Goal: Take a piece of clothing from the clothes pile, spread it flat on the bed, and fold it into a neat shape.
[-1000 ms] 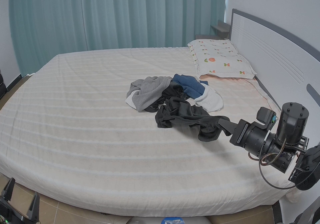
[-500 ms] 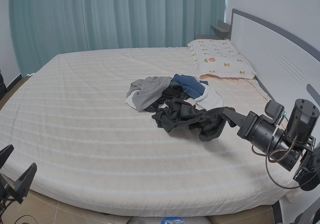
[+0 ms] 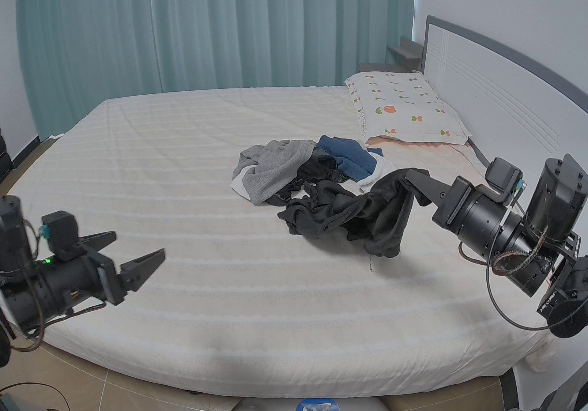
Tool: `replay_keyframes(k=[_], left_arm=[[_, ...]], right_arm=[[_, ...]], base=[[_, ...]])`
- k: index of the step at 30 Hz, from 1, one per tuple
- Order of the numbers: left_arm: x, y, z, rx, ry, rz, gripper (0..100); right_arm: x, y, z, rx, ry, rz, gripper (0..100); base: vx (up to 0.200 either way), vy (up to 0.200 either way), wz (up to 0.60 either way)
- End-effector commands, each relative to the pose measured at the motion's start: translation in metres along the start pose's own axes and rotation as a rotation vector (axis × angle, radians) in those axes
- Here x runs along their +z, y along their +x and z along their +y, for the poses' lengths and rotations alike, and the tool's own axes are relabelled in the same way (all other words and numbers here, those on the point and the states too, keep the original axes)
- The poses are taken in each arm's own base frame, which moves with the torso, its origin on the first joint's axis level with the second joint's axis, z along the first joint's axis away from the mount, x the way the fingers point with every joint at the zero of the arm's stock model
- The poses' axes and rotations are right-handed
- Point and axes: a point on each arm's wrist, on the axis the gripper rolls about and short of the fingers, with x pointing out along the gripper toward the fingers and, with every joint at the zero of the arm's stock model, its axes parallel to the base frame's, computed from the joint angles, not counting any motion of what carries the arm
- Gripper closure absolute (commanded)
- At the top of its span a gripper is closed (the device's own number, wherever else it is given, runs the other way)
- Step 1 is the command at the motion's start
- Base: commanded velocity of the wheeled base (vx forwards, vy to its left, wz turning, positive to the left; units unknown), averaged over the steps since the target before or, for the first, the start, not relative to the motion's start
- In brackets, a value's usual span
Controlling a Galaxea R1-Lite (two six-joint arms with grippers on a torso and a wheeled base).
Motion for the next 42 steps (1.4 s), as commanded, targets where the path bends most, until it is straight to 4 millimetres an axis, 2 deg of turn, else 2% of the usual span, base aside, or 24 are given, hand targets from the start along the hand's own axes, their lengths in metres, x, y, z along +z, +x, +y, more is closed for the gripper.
replay_keyframes(k=[1, 6, 10, 11, 17, 19, 23, 33, 38, 42], left_arm=[[-0.050, 0.158, -0.089, -0.115, -0.080, 0.190, 0], [-0.055, 0.191, -0.115, -0.044, -0.147, 0.135, 0], [-0.061, 0.196, -0.124, -0.047, -0.133, 0.146, 0], [-0.062, 0.196, -0.129, -0.057, -0.128, 0.146, 0], [-0.059, 0.203, -0.146, -0.094, -0.128, 0.122, 0], [-0.060, 0.212, -0.150, -0.060, -0.129, 0.100, 0], [-0.062, 0.230, -0.156, 0.017, -0.181, 0.058, 0], [-0.066, 0.241, -0.147, 0.083, -0.226, 0.051, 0], [-0.083, 0.254, -0.139, 0.110, -0.228, 0.069, 0], [-0.083, 0.258, -0.138, 0.089, -0.251, 0.027, 0]], right_arm=[[0.029, 0.025, 0.031, 0.085, -0.048, -0.095, 100], [0.019, 0.016, 0.054, 0.160, -0.037, -0.057, 100], [0.025, 0.006, 0.063, 0.197, -0.048, -0.075, 100], [0.032, 0.002, 0.066, 0.208, -0.048, -0.097, 100], [0.030, -0.009, 0.065, 0.213, -0.049, -0.078, 100], [0.027, -0.016, 0.068, 0.230, -0.048, -0.063, 100], [0.032, -0.024, 0.071, 0.250, -0.043, -0.078, 100], [0.045, -0.025, 0.070, 0.251, -0.042, -0.128, 100], [0.060, -0.033, 0.073, 0.269, -0.042, -0.178, 100], [0.067, -0.029, 0.066, 0.248, -0.052, -0.201, 100]], base=[[0.000, 0.000, 0.00], [0.000, 0.000, 0.00], [0.000, 0.000, 0.00], [0.000, 0.000, 0.00], [0.000, 0.000, 0.00], [0.000, 0.000, 0.00], [0.000, 0.000, 0.00], [0.000, 0.000, 0.00], [0.000, 0.000, 0.00], [0.000, 0.000, 0.00]])
